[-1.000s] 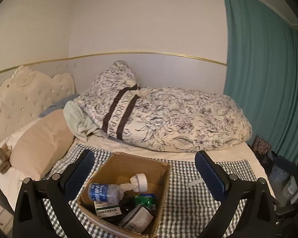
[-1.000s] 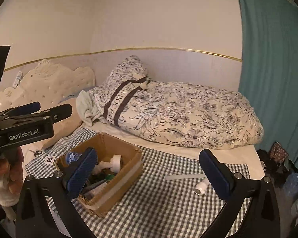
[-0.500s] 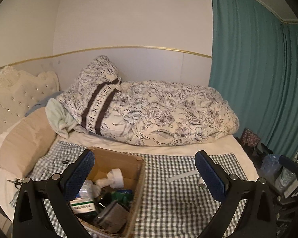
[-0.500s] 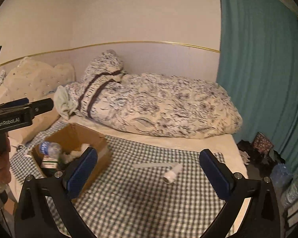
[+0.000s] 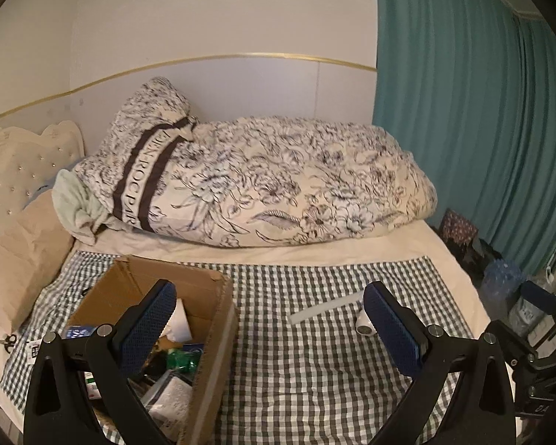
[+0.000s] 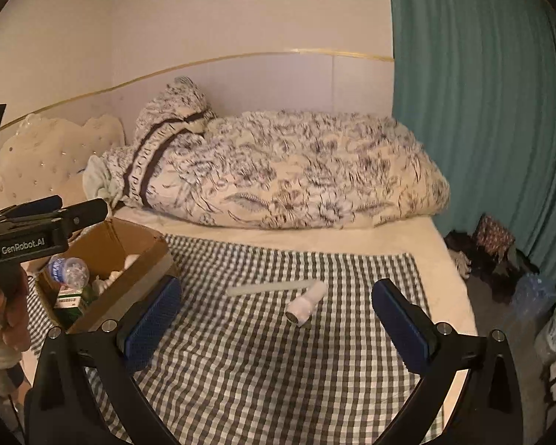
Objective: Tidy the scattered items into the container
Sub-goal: 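Withdraw both open tools from the box toward the white tube and bottle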
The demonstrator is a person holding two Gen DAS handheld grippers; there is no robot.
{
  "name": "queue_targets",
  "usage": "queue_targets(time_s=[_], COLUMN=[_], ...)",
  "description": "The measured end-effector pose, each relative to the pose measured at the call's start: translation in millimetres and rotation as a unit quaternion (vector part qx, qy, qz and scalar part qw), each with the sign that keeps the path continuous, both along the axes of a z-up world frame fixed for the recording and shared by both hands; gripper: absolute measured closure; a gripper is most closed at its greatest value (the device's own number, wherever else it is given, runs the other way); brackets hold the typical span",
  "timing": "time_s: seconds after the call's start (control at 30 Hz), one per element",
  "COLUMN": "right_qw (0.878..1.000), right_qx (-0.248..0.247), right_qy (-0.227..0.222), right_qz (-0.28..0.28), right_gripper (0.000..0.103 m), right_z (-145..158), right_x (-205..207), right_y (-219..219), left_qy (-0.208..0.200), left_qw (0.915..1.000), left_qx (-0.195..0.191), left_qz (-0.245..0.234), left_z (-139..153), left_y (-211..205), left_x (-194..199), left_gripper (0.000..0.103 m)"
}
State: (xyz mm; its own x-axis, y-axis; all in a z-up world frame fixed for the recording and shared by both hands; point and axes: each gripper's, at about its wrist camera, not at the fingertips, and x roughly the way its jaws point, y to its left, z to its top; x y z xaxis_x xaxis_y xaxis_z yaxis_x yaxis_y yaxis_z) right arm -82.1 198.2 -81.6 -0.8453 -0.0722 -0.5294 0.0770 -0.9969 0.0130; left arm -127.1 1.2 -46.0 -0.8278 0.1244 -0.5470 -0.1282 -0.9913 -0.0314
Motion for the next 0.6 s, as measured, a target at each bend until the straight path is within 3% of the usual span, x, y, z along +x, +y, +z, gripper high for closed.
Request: queue_targets(time_s=[0.3, 0.6], right_qw=[0.999, 0.996], right_qx=[-0.006, -0.015], right_qy=[-0.031, -0.083], right_qz=[-0.022, -0.006], right_gripper=[0.000, 0.000], right_z=[-52, -105], right_x=[-33, -69], right_y=[19, 35], left_qy=[-0.045, -0.097], left_qw=[0.9988, 0.9946], left_qx=[-0.016, -0.032], left_qz=[-0.011, -0.016], left_z=[-49, -105], left_y=[23, 45], left_x=[-39, -76], left_gripper=[0.000, 0.000])
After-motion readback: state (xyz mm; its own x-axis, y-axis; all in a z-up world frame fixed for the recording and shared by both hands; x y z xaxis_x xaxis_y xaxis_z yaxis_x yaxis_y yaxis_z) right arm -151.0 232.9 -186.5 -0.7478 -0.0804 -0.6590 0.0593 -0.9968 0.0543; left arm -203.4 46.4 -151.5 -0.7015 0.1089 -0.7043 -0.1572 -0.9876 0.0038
